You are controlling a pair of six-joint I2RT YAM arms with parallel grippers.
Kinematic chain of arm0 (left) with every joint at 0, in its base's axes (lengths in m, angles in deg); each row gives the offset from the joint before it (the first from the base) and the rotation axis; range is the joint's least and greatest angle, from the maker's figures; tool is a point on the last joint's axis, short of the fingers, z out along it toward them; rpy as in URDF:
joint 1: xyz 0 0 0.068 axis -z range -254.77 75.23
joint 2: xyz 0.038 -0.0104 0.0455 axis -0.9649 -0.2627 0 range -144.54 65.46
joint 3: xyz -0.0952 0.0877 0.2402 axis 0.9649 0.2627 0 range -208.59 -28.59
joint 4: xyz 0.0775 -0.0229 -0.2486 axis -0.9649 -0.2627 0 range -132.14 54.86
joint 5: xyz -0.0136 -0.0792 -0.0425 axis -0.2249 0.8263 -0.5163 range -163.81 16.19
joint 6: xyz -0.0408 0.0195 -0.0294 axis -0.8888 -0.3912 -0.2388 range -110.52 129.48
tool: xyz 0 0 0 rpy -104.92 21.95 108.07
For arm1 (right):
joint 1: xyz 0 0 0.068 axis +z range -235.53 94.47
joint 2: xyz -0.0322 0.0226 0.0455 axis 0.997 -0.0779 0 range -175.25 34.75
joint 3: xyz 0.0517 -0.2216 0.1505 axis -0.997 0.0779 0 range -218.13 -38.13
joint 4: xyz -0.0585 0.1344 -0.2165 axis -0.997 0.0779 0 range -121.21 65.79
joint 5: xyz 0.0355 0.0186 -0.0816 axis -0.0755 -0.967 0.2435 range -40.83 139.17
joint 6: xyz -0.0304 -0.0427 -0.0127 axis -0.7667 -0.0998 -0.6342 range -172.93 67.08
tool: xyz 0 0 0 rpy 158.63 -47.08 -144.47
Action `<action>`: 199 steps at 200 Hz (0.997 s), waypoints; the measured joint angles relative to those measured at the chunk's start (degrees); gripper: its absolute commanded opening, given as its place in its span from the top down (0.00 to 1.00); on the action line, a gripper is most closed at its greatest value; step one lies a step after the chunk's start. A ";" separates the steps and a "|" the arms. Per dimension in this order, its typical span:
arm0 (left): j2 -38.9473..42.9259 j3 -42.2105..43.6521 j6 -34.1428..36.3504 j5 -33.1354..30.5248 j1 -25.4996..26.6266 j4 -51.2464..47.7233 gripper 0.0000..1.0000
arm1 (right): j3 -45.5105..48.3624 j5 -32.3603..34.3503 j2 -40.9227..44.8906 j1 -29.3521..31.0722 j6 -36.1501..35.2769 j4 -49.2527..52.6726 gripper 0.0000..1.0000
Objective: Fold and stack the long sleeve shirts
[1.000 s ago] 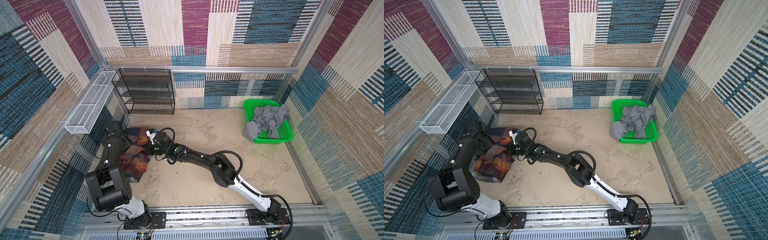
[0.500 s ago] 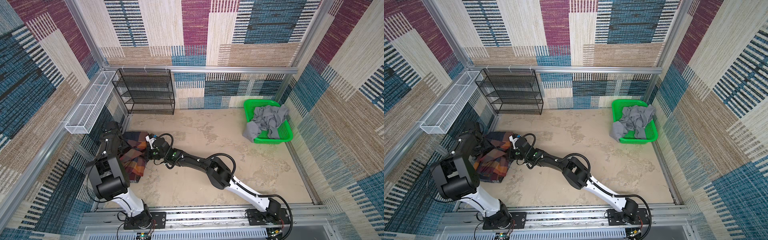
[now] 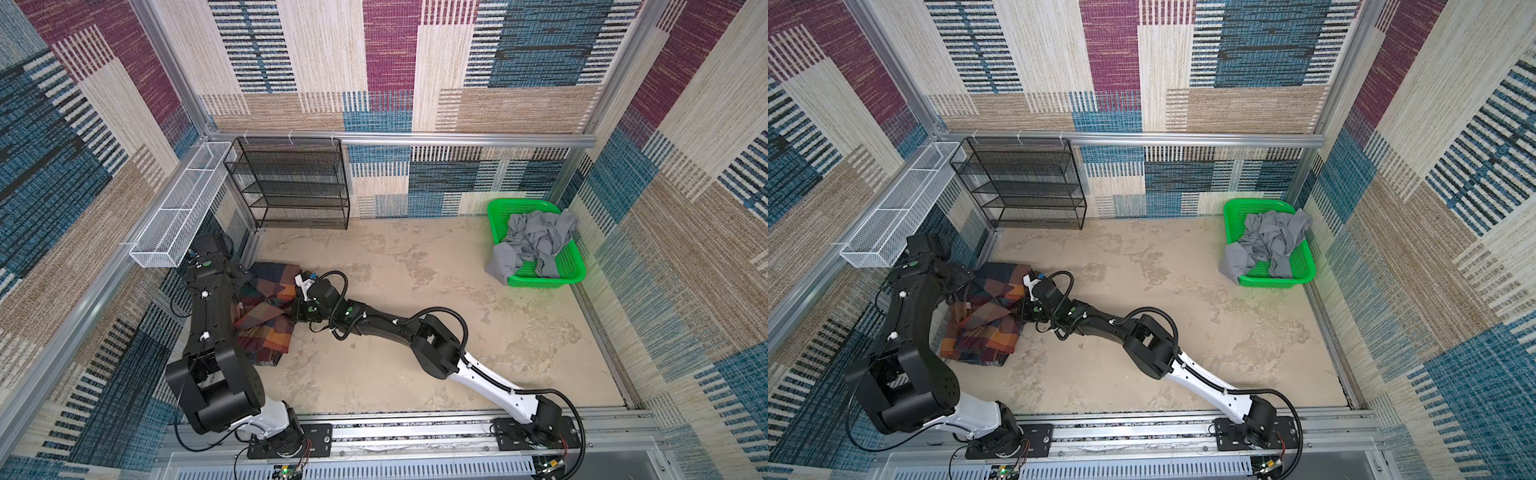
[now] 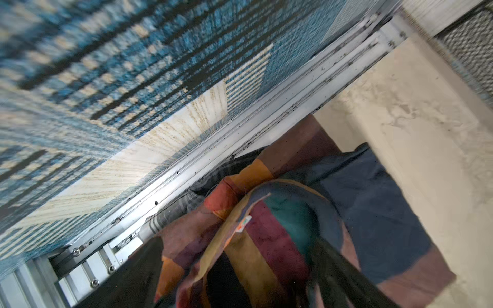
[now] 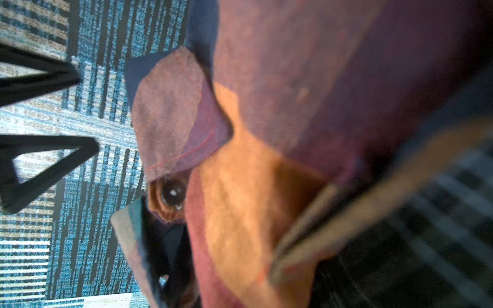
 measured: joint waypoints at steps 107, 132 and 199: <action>18.14 7.15 -0.83 -0.22 9.62 0.20 0.11 | 17.73 6.43 19.23 0.02 -4.90 7.58 0.00; 21.09 10.47 -0.44 -0.15 11.02 1.81 0.11 | 29.42 9.18 26.21 0.13 -5.22 5.88 0.00; 28.61 23.78 -0.48 6.86 11.47 6.12 0.11 | 43.08 15.04 38.29 -0.02 -9.57 4.24 0.00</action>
